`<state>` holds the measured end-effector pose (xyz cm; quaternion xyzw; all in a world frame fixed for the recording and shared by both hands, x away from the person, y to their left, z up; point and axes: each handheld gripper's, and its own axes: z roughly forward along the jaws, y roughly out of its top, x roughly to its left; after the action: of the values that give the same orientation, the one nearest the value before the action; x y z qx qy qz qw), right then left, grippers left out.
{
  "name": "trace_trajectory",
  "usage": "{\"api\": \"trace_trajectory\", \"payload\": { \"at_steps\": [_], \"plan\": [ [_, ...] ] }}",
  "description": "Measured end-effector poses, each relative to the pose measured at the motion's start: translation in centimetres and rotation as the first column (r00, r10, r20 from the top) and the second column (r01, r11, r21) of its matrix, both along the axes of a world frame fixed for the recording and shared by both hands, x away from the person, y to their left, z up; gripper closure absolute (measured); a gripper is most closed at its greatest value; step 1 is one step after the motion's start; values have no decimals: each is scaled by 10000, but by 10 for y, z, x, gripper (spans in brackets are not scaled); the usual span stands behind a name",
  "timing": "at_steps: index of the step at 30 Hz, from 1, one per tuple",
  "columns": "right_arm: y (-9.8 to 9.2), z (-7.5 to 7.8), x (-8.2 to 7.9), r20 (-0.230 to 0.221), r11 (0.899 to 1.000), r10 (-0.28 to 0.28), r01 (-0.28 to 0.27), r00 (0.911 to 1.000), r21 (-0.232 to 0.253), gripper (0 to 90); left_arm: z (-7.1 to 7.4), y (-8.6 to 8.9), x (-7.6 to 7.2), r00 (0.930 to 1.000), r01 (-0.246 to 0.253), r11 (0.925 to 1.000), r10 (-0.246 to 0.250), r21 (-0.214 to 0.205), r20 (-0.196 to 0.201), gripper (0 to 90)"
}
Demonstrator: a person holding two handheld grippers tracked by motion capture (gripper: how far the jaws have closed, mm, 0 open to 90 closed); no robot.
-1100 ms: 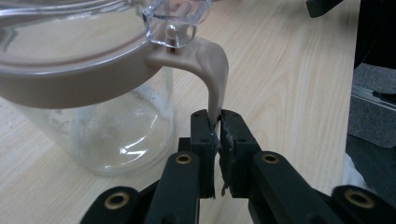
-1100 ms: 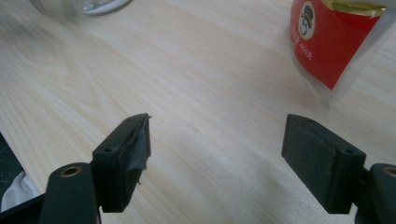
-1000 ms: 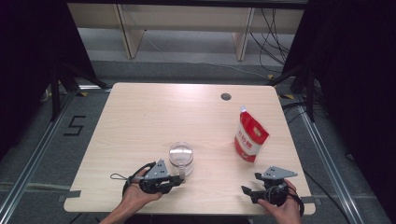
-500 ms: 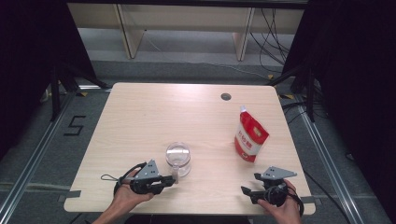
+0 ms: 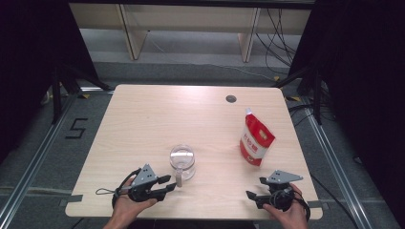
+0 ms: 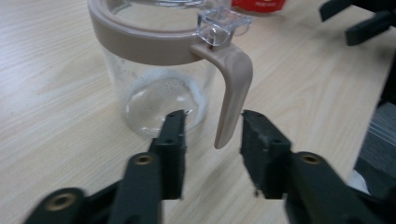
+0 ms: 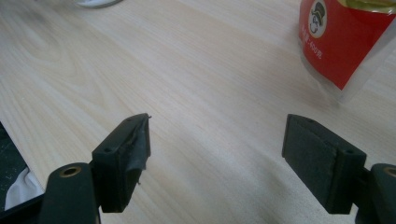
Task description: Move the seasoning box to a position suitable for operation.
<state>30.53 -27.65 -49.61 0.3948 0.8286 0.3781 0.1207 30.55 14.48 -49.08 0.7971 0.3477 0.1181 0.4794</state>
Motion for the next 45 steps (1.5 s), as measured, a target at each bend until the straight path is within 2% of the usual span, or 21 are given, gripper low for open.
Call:
{"api": "trace_trajectory", "payload": {
  "at_steps": [1, 2, 5, 9, 10, 14, 17, 19, 23, 24, 25, 27, 28, 30, 31, 34, 36, 38, 42, 43, 45],
  "plan": [
    [0, 0, 0, 33, 10000, 30, -30, 10000, -32, 244, 0, -2, -1, 9998, -202, 9998, 202, 25, -58, 529],
    [0, 0, 0, 62, 10000, 40, -40, 10000, -47, 244, 0, -5, -3, 9991, -411, 9991, 411, -102, -85, 528],
    [0, 0, 0, 68, 10000, 33, -32, 10000, -69, 244, 0, -10, -7, 9965, -837, 9965, 837, -27, -80, 488],
    [0, 0, 0, 20, 10000, 11, -11, 10000, -68, 239, 0, -17, -6, 9933, -1152, 9933, 1152, -55, -21, 445],
    [1, 0, 0, 3, 10000, 16, -16, 10000, -71, 239, -1, -19, -6, 9914, -1301, 9914, 1300, -110, -117, 434],
    [1, 0, 0, -10, 10000, 69, -69, 10000, -31, 239, -3, -26, -5, 9887, -1498, 9887, 1497, -116, -54, 433],
    [2, -1, -1, -201, 10000, 80, -79, 9998, 53, 238, -3, -29, -3, 9859, -1673, 9859, 1674, -69, 67, 447],
    [1, -1, 1, -87, 9997, 224, -223, 9997, 50, 236, -3, -30, -2, 9839, -1783, 9840, 1783, 16, 157, 463],
    [2, -1, 0, -79, 10000, 89, -89, 9999, 6, 236, -4, -32, 0, 9818, -1877, 9821, 1872, 136, 316, 475],
    [2, -1, 0, -90, 9999, 102, -102, 9999, 9, 236, -4, -31, -1, 9828, -1821, 9829, 1811, 268, 352, 479],
    [1, -1, 0, -59, 9999, 152, -152, 9999, 35, 236, -4, -30, 0, 9841, -1746, 9845, 1739, 183, 346, 493],
    [1, 0, 0, 15, 9999, 100, -100, 9999, -68, 236, -4, -28, -1, 9836, -1755, 9840, 1740, 300, 471, 537],
    [2, -1, -1, -98, 10000, 47, -46, 9999, 40, 236, -4, -26, -1, 9828, -1794, 9836, 1783, 200, 487, 543],
    [2, 0, -1, -160, 10000, 37, -36, 9999, 55, 236, -4, -20, 0, 9819, -1846, 9822, 1828, 346, 500, 559],
    [1, -1, 0, -12, 9999, 148, -148, 9999, 15, 236, -4, -16, 2, 9822, -1839, 9822, 1820, 393, 461, 557],
    [2, -1, -1, -152, 10000, 66, -66, 9999, 51, 236, -4, -8, 5, 9762, -2122, 9762, 2098, 439, 545, 574],
    [2, -1, -1, -142, 10000, 75, -74, 9999, 43, 236, -4, -5, 7, 9761, -2125, 9759, 2096, 491, 582, 591],
    [2, 0, -1, -144, 10000, 53, -53, 9999, -1, 236, -5, 0, 11, 9721, -2279, 9720, 2238, 575, 697, 615],
    [2, -1, 1, -9, 9999, 164, -164, 9999, -49, 238, -7, 2, 17, 9713, -2334, 9711, 2304, 504, 598, 685],
    [2, -1, 0, -148, 10000, 30, -30, 9999, -25, 238, -8, 3, 18, 9732, -2246, 9727, 2209, 585, 636, 704],
    [2, -1, 1, 9, 9999, 163, -163, 9999, -25, 238, -8, 3, 20, 9760, -2115, 9750, 2069, 679, 682, 717]
  ]
}}
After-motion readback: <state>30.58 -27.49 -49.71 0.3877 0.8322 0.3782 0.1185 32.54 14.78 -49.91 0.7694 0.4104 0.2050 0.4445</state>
